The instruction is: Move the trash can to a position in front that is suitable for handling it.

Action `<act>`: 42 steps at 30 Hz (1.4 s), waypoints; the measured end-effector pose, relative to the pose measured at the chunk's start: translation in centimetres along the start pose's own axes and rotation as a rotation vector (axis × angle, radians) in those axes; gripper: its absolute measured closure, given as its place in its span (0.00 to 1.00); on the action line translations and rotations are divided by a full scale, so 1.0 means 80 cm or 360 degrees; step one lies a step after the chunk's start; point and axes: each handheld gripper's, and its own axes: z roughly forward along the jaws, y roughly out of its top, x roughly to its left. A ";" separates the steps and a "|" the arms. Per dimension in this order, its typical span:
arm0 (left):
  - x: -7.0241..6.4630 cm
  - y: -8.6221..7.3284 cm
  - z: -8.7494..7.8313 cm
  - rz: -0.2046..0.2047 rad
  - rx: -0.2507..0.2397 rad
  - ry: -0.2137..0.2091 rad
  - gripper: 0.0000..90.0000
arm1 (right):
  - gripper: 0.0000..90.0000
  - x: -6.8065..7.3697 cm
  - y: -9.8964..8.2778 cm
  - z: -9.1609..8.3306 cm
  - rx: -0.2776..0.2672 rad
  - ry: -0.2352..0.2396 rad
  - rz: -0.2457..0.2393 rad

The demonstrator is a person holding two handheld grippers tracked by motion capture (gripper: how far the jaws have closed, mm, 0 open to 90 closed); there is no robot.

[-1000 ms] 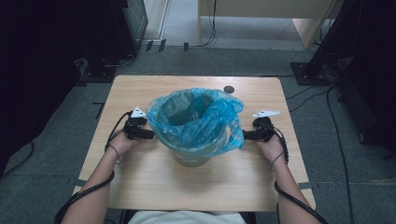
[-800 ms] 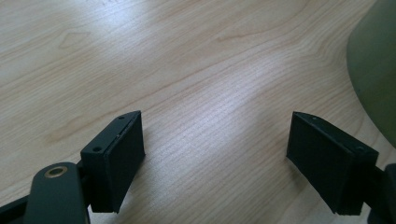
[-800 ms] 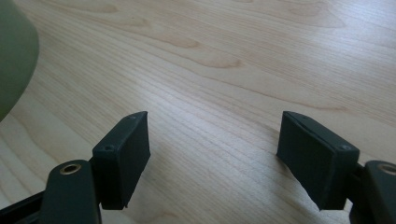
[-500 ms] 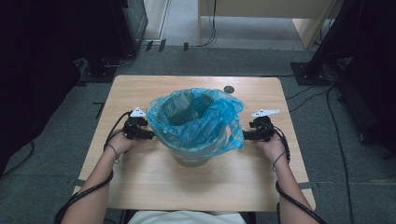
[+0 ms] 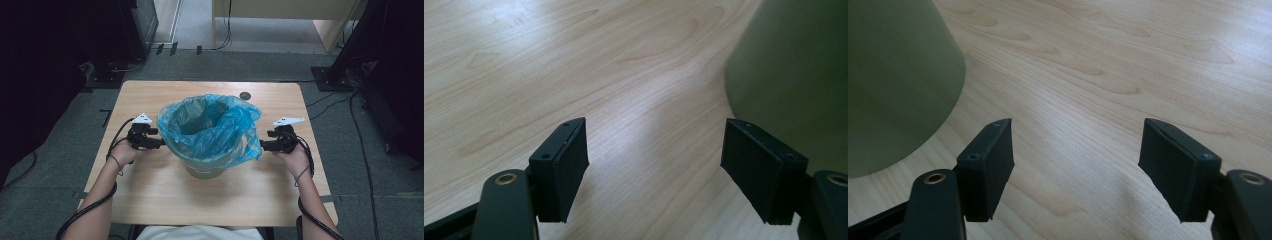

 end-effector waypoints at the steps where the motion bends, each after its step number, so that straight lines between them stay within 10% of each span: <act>1: 0.000 0.001 -0.001 0.0007 0.0000 0.0001 0.29 | 0.33 0.002 0.000 -0.003 -0.0001 0.0004 -0.0014; 42: -0.014 0.039 -0.041 0.0088 -0.0086 -0.0088 0.35 | 0.33 0.044 0.029 -0.050 -0.0075 0.0073 -0.0192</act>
